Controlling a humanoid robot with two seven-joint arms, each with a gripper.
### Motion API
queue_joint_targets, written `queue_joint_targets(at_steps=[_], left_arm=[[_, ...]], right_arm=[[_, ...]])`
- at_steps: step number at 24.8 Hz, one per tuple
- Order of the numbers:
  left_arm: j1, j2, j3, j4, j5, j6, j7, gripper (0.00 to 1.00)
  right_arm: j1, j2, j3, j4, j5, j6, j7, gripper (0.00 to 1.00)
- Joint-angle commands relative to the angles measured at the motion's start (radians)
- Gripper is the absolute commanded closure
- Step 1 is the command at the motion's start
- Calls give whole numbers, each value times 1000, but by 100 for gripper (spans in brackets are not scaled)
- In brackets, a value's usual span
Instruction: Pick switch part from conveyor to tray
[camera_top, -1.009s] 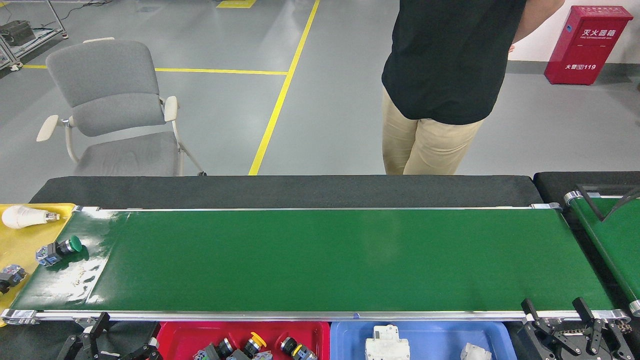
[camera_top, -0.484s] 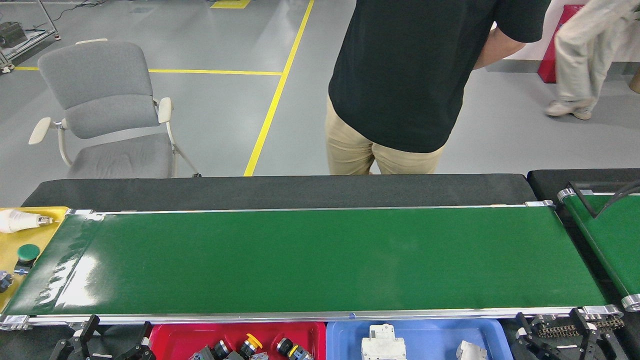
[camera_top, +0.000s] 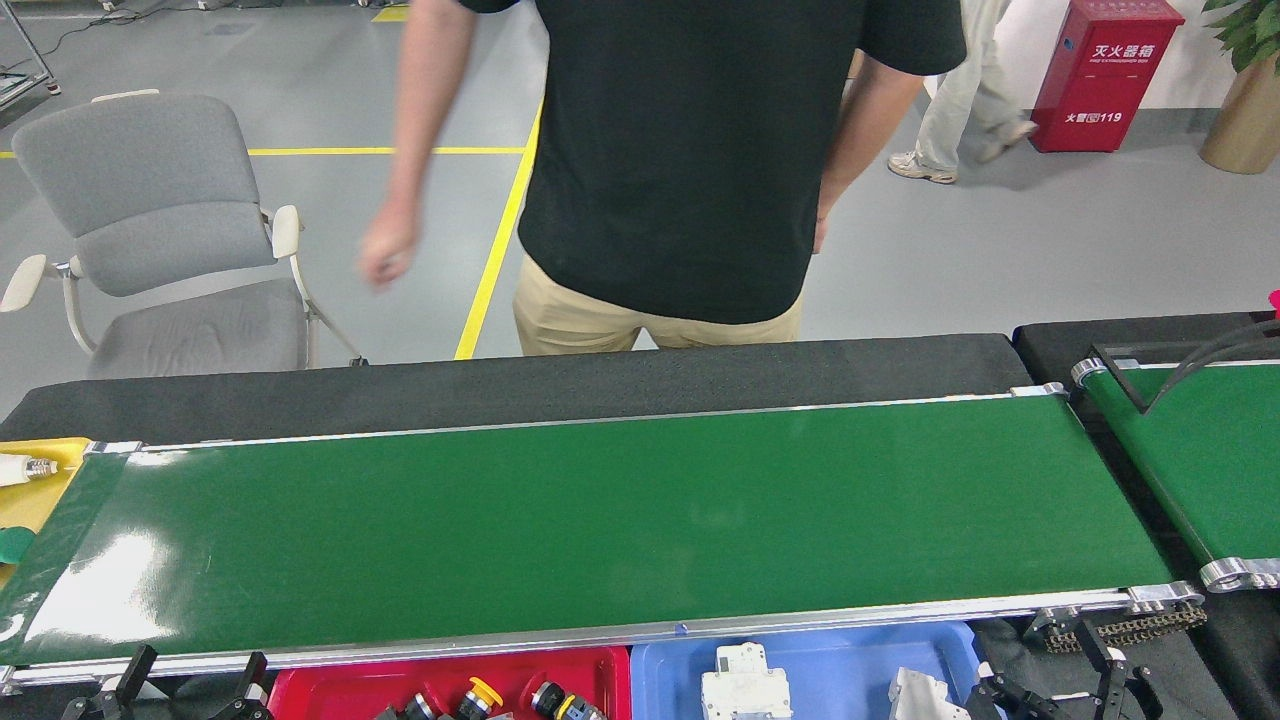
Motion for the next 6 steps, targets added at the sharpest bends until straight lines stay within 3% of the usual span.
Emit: queue_joint_targets(at_steps=[1, 6], left_arm=[[-1, 0, -4, -11, 6, 2, 9, 0], [-5, 4, -4, -8, 6, 2, 9, 0]], right_arm=[[-7, 4, -2, -15, 0, 1, -4, 0], [-5, 16, -2, -15, 0, 1, -4, 0]])
